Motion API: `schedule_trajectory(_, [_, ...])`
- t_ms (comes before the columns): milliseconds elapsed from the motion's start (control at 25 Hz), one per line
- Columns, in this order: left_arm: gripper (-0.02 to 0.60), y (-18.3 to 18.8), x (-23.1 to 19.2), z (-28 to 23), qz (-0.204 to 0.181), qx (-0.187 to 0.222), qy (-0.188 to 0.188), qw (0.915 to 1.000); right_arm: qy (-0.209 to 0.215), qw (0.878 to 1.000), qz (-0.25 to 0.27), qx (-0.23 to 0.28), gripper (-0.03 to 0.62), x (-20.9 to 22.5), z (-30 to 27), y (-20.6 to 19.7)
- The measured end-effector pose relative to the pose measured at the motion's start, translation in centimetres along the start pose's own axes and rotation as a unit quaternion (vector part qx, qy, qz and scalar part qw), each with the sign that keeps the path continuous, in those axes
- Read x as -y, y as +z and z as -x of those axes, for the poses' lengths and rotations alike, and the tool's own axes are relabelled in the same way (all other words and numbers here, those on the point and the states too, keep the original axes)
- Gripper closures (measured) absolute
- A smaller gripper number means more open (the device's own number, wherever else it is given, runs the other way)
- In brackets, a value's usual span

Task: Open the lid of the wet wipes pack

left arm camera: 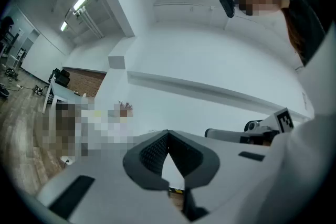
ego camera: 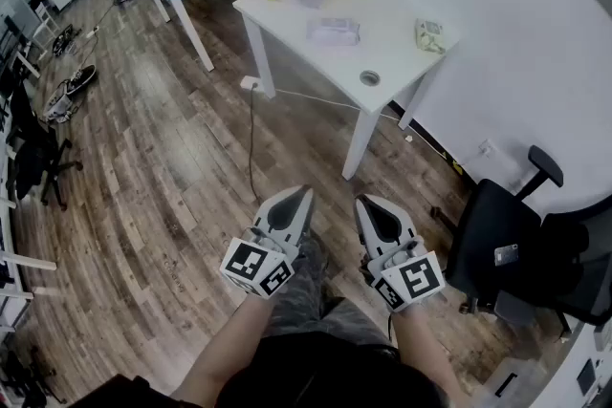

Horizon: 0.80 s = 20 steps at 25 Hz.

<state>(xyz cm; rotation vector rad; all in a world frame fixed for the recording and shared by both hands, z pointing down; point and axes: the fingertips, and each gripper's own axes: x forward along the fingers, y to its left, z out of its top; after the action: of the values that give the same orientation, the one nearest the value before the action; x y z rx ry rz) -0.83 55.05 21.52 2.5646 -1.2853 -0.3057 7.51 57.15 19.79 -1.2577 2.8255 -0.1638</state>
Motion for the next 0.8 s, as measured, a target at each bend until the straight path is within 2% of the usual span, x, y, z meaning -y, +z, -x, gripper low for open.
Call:
schedule_trajectory(200, [0.571,0.2,-3.2,-2.4,0.003,-0.003,0.006,1.0,-0.001,1.0,0.003,-0.009,0.576,2.0,-3.3,-0.5])
schedule_trajectory(560, [0.571,1.4,-11.4,-9.4,0.011,-0.015,0.008,0.9998,-0.003,0.999,0.012,-0.029,0.576,7.0,-12.6,-1.0])
schedule_trajectory(800, [0.571,2.4,-15.6,-13.4,0.012,-0.024,-0.003,0.9996,-0.018,0.999,0.004,-0.032,0.576,10.3,-17.6,-1.2])
